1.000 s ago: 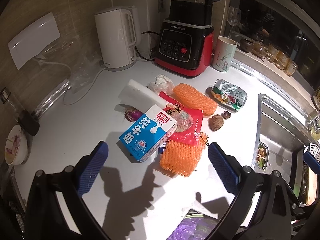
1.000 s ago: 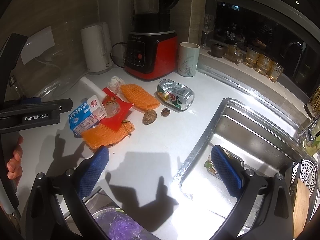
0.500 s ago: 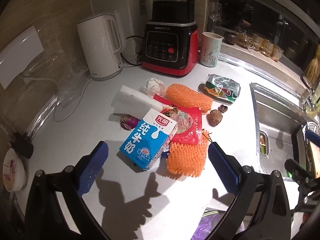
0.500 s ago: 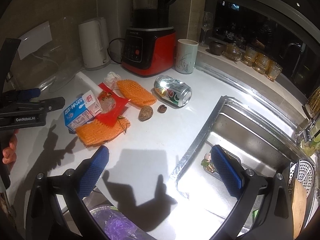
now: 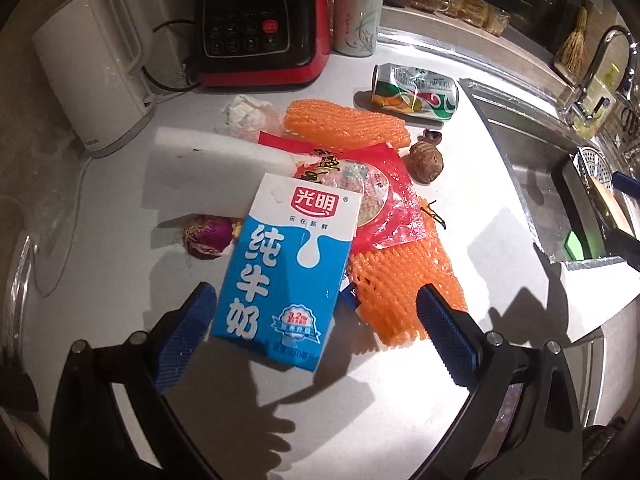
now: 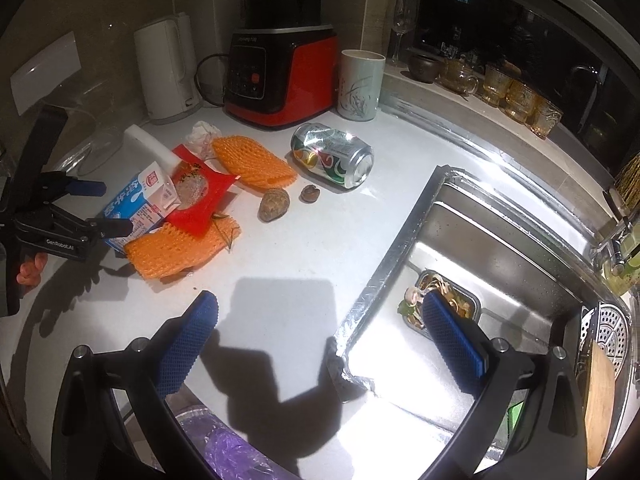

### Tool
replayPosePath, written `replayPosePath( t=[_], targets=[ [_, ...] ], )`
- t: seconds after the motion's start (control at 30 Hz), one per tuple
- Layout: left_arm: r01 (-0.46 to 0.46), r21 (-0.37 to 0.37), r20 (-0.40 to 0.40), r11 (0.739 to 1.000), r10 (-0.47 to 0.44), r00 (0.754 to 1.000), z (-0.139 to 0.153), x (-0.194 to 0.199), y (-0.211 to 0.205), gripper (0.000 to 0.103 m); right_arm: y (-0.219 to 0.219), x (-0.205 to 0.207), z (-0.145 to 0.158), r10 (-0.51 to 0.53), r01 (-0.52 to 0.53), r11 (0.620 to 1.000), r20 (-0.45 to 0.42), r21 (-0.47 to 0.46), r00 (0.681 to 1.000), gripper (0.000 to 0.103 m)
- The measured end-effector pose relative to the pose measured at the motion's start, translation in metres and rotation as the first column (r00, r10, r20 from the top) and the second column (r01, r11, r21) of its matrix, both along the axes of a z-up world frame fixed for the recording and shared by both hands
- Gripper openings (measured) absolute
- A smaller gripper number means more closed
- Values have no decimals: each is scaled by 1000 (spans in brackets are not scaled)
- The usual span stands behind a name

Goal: Collect trash
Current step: 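Reach the left tool to the blue-white milk carton and grasp it, then carry the milk carton with the left tool while the right tool grasps a brown taro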

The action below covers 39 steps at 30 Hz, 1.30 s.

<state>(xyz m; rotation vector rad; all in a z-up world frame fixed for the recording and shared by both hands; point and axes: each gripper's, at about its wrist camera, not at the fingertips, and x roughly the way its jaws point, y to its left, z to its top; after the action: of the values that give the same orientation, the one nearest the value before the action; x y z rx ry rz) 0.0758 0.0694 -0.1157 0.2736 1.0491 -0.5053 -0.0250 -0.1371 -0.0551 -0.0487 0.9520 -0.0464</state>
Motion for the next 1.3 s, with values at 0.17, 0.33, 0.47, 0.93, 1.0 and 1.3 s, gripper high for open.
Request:
replayPosePath(
  t=[0.17, 0.33, 0.47, 0.93, 1.0, 1.3],
  targets=[
    [85, 11, 24, 996, -85, 996, -9, 6, -7, 96, -2, 2, -8, -23, 22, 999, -29, -24, 999, 101],
    [136, 98, 39, 986, -140, 989, -15, 5, -16, 96, -5, 6, -15, -46, 45, 999, -44, -17, 998, 101],
    [123, 114, 27, 986, -127, 992, -18, 16, -13, 76, -3, 9, -19, -43, 43, 999, -53, -17, 998, 101],
    [36, 51, 77, 998, -40, 996, 14, -6, 6, 67, 13, 44, -26, 127, -125, 990, -23, 57, 992, 101],
    [3, 29, 91, 1000, -6, 996, 25, -17, 9, 67, 18, 56, -29, 194, -193, 978, -5, 73, 981, 101],
    [-167, -39, 116, 985, 170, 978, 47, -67, 18, 67, 26, 114, -67, 348, -345, 935, -28, 79, 937, 71]
  ],
)
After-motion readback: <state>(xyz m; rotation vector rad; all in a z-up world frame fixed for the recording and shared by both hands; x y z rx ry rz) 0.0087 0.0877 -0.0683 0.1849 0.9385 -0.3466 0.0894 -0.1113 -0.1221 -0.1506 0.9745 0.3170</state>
